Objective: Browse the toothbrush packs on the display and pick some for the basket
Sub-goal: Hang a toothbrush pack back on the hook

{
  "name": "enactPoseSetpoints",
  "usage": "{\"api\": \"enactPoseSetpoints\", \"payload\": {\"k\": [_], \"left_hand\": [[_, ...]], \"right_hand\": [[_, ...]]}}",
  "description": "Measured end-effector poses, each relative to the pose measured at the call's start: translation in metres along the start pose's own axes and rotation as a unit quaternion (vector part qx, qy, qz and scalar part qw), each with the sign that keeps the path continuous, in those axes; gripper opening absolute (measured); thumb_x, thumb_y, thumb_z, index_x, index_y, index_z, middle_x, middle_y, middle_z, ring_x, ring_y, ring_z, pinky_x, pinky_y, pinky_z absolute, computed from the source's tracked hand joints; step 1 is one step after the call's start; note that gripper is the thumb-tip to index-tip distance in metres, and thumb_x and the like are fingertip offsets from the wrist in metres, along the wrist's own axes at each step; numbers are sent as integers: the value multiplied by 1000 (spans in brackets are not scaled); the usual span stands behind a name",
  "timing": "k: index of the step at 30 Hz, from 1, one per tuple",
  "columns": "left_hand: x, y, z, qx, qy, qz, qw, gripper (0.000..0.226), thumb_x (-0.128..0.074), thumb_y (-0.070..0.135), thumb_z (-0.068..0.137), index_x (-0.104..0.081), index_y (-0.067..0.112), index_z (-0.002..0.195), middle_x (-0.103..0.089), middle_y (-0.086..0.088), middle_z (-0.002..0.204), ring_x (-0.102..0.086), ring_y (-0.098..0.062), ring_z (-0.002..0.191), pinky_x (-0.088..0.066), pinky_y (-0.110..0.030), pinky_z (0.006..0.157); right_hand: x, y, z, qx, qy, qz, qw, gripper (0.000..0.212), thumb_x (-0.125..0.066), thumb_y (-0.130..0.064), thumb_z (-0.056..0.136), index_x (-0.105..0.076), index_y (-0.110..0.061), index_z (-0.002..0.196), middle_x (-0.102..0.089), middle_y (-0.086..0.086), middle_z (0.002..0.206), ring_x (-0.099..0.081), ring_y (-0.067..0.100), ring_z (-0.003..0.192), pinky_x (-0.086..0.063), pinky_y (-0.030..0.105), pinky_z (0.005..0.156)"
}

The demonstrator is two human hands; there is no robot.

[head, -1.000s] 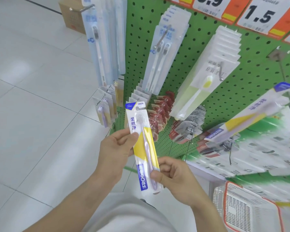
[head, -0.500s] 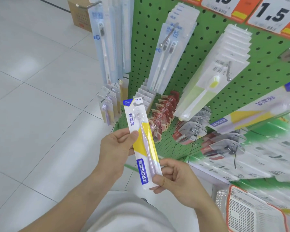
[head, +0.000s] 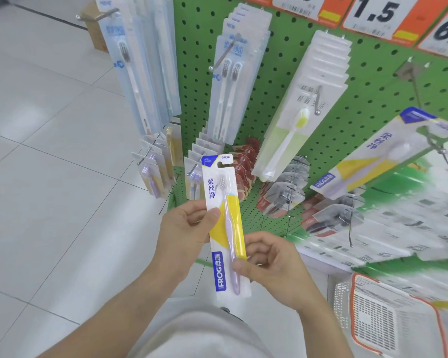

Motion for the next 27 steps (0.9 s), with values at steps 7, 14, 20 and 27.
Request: {"api": "enactPoseSetpoints", "payload": {"k": [7, 14, 20, 27], "left_hand": [[-1, 23, -9, -117, 48, 80, 989, 27, -73, 16, 91, -64, 27, 114, -70, 12, 100, -69, -1, 84, -54, -16, 71], [-4, 22, -14, -83, 22, 32, 996, 30, -78, 22, 85, -65, 28, 111, -73, 17, 96, -74, -9, 83, -62, -33, 80], [2, 18, -11, -75, -7, -21, 997, 49, -60, 1, 97, -51, 21, 141, -79, -5, 92, -76, -18, 84, -59, -27, 70], [2, 12, -10, -80, -12, 0, 997, 43, -61, 1, 97, -57, 23, 135, -79, -6, 93, -75, -23, 82, -58, -36, 71]], "right_hand": [[5, 3, -4, 19, 61, -68, 996, 27, -90, -9, 74, -77, -28, 88, -68, 0, 69, -59, 13, 64, -50, 26, 60], [-5, -11, -9, 120, 106, -202, 966, 31, -87, -10, 74, -77, -36, 89, -71, -16, 93, -69, 13, 96, -49, 20, 86], [-6, -6, -9, 108, 102, -145, 978, 21, -82, -33, 83, -76, -36, 103, -64, -19, 122, -63, 12, 119, -51, 22, 95], [-5, -1, -6, 47, 89, -18, 995, 35, -76, -5, 88, -72, -37, 101, -75, 2, 98, -71, 25, 72, -56, 31, 59]]}}
Point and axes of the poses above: each hand's wrist, its own z-axis towards the middle knuckle, its own x-axis out of the back of the hand, y = z × x, the point moved 6 cm from there along z, towards the middle knuckle
